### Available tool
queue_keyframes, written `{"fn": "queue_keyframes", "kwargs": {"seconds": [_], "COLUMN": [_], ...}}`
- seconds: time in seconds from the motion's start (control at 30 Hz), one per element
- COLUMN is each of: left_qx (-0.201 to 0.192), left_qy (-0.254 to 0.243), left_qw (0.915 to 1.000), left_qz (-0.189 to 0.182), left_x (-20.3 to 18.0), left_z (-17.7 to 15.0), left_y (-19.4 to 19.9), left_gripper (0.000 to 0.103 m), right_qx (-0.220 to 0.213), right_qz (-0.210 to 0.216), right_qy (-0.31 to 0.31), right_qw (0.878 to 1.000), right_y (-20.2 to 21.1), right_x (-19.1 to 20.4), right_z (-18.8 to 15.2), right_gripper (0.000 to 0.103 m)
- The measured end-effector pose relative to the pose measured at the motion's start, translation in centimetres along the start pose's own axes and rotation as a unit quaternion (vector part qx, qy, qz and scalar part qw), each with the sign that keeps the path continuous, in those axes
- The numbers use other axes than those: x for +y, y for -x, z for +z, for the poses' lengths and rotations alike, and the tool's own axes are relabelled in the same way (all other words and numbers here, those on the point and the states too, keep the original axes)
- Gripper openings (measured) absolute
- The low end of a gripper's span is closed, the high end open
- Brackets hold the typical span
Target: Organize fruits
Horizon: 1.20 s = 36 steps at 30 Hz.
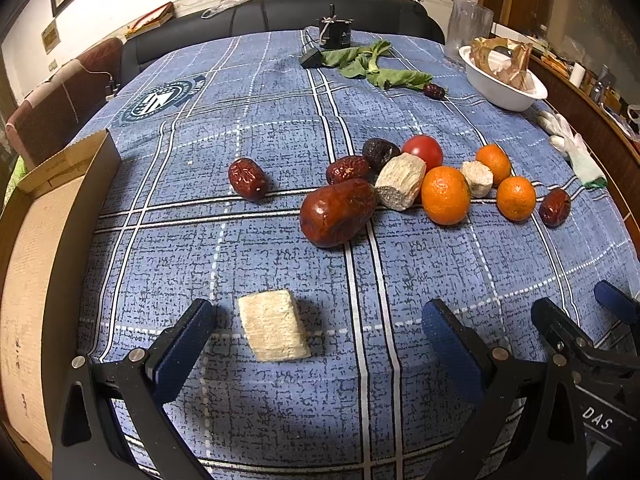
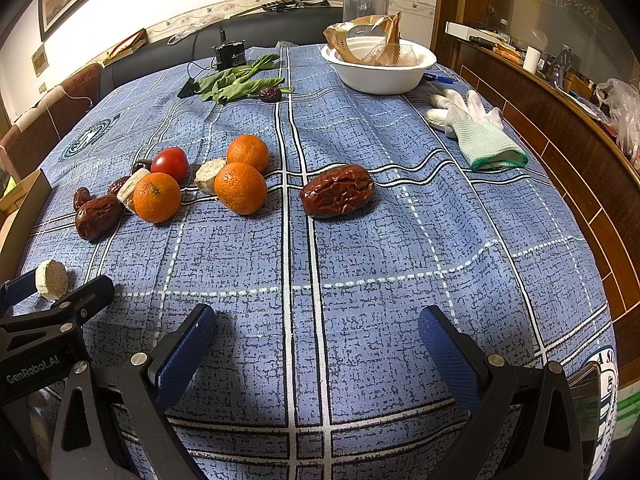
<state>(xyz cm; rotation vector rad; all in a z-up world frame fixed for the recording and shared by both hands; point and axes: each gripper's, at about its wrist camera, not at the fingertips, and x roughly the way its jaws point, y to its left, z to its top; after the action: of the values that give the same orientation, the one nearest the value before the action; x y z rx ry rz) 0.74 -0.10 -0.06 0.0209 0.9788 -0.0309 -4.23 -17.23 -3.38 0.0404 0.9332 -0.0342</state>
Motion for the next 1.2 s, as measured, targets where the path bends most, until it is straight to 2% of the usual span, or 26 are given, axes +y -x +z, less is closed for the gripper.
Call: {"fn": "queue_keyframes", "kwargs": {"seconds": [0.17, 0.4, 0.5, 0.63, 0.7, 0.83, 1.0, 1.2], "left_qx": [0.007, 0.009, -0.01, -0.035, -0.052, -0.079, -0.098, -0.098], "left_qy": [-0.023, -0.014, -0.011, -0.014, -0.016, -0.014, -0.013, -0.013], "left_qw": [0.9996, 0.9988, 0.9993, 0.999, 0.9983, 0.9967, 0.9951, 0.995], "left_qz": [-0.016, -0.045, -0.035, -0.026, -0.02, -0.012, -0.01, -0.008], "left_x": [0.1, 0.6, 1.2, 2.0, 2.1, 2.3, 2.2, 2.1], "left_z": [-0.4, -2.0, -2.7, -3.2, -3.5, -3.6, -3.7, -3.8], "left_y": [0.3, 2.3, 4.0, 6.5, 7.9, 9.8, 11.1, 11.3], "left_gripper": [0.103, 0.103, 0.1, 0.09, 0.09, 0.09, 0.09, 0.09], "right_qx": [0.0, 0.003, 0.01, 0.011, 0.012, -0.001, -0.046, -0.059], "right_qz": [0.0, 0.003, 0.004, 0.01, 0.016, 0.067, 0.064, 0.059], "right_qy": [0.0, 0.002, 0.004, 0.007, 0.001, -0.059, -0.08, -0.099], "right_qw": [1.0, 1.0, 1.0, 1.0, 1.0, 0.996, 0.994, 0.992], "right_y": [0.0, -0.2, -0.1, -0.2, 0.2, 2.1, 5.3, 6.5], "right_x": [0.0, -0.2, -0.3, -0.5, -0.5, -1.3, -1.2, -1.8], "right_z": [0.0, 0.1, 0.0, 0.2, -0.1, -0.9, -1.9, -2.5], "right_gripper": [0.103, 0.103, 0.103, 0.103, 0.103, 0.101, 0.101, 0.101]}}
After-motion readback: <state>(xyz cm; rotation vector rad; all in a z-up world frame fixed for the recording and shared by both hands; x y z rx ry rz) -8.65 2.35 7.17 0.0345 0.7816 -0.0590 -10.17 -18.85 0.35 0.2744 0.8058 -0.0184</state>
